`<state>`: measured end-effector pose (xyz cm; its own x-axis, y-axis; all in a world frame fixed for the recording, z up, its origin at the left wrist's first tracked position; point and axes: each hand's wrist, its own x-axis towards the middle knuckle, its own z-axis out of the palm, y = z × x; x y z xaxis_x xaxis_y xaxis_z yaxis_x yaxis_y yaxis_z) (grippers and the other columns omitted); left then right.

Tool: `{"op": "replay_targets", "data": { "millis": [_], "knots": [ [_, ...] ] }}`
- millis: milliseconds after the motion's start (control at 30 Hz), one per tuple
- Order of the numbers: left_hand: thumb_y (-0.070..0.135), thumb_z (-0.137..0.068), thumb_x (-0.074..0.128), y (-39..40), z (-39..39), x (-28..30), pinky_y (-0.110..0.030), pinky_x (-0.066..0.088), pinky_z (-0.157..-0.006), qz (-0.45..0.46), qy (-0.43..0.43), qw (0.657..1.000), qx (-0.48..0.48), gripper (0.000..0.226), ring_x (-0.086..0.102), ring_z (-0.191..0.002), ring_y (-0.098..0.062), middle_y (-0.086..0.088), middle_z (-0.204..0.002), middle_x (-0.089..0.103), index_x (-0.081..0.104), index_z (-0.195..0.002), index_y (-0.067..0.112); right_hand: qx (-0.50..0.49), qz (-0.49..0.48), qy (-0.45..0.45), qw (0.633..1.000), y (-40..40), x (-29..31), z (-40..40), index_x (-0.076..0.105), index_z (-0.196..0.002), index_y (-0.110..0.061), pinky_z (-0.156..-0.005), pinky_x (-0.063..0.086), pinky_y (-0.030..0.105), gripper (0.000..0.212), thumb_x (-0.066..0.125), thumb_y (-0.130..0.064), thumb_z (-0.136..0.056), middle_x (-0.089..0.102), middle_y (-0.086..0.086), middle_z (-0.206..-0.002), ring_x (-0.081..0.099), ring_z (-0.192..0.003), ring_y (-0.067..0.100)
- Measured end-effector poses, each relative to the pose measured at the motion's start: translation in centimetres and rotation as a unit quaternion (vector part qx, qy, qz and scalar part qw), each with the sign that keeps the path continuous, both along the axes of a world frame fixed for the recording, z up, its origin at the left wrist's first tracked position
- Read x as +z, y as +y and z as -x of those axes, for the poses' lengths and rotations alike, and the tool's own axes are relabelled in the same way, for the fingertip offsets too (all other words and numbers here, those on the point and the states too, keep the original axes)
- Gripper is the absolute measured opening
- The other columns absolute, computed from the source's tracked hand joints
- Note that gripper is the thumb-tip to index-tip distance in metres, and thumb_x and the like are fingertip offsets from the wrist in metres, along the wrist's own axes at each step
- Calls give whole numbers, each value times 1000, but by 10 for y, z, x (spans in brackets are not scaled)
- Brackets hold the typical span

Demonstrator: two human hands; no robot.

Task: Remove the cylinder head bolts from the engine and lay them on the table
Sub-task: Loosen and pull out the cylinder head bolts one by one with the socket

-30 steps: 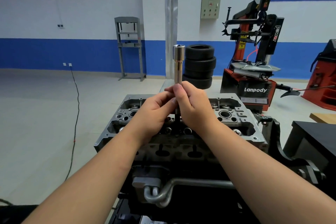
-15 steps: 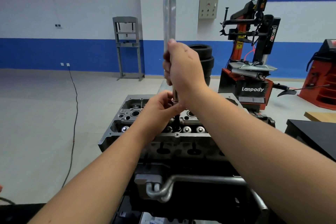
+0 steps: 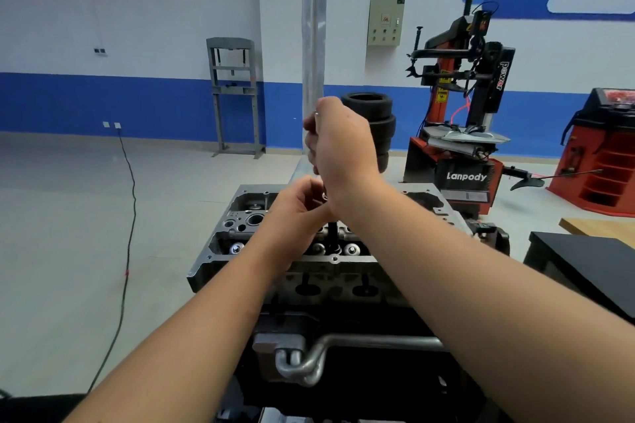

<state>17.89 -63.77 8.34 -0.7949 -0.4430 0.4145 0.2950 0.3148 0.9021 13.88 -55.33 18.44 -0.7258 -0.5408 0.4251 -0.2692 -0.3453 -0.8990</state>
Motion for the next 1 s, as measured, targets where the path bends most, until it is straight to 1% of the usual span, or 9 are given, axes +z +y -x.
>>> {"op": "replay_targets", "data": {
  "millis": [100,200,300,400,500,633,733,867,1000],
  "knots": [
    [44,-92,62,2,-5,1,-29,46,-79,14,-14,999,-50,17,70,-89,-2,12,-101,77,76,-103,45,95,-20,-11,995,4,4,8,43,-53,-23,-46,25,27,36,52,-41,-84,34,-4,-48,26,-43,14],
    [46,-97,55,3,-6,1,-31,44,-79,19,-21,999,-38,24,72,-94,-5,8,-104,78,76,-102,37,167,-55,-37,984,15,10,17,41,-56,-22,-46,21,26,40,54,-36,-91,29,-4,-49,20,-45,15],
    [49,-92,64,5,-2,0,-16,45,-65,21,-5,1000,-20,21,66,-72,1,6,-86,77,75,-96,32,53,-58,-6,997,14,12,9,50,-70,-16,-54,31,33,26,51,-26,-94,42,0,-56,34,-51,17],
    [49,-63,76,3,4,0,-25,46,-63,10,6,1000,18,50,59,-66,-6,5,-76,71,68,-95,13,-47,-10,48,998,5,7,-8,55,-79,-14,-62,40,35,17,47,-17,-94,52,-6,-62,45,-62,14],
    [48,-60,79,2,2,0,-35,49,-68,5,4,1000,16,54,59,-72,-15,-3,-80,70,67,-97,9,-61,33,77,995,2,1,-9,46,-66,-11,-54,30,35,26,46,-13,-92,38,-1,-54,34,-55,15],
    [55,-91,63,1,-6,2,-30,47,-81,-3,-18,999,-40,21,70,-88,-6,8,-98,78,77,-100,41,91,-25,-1,996,8,11,6,42,-54,-20,-47,21,28,41,48,-27,-93,33,-2,-48,24,-45,16],
    [51,-96,56,4,-6,4,-34,44,-80,7,-27,999,-44,24,74,-99,-9,8,-109,79,77,-100,39,166,-44,-43,984,18,16,17,39,-59,-19,-49,17,29,38,47,-26,-95,27,-3,-49,20,-45,15],
    [49,-86,69,6,-5,4,-14,46,-60,0,-5,1000,-20,16,68,-72,-2,10,-85,77,76,-93,37,45,-29,-52,997,17,8,1,49,-68,-17,-56,34,32,27,53,-25,-94,43,0,-57,38,-54,16],
    [48,-60,72,6,1,3,-35,43,-64,-6,-7,1000,8,45,52,-69,-18,4,-74,68,69,-94,18,-44,26,-13,999,7,-1,-15,50,-76,-15,-62,33,38,18,49,-19,-94,39,1,-64,36,-63,16]
  ]
}}
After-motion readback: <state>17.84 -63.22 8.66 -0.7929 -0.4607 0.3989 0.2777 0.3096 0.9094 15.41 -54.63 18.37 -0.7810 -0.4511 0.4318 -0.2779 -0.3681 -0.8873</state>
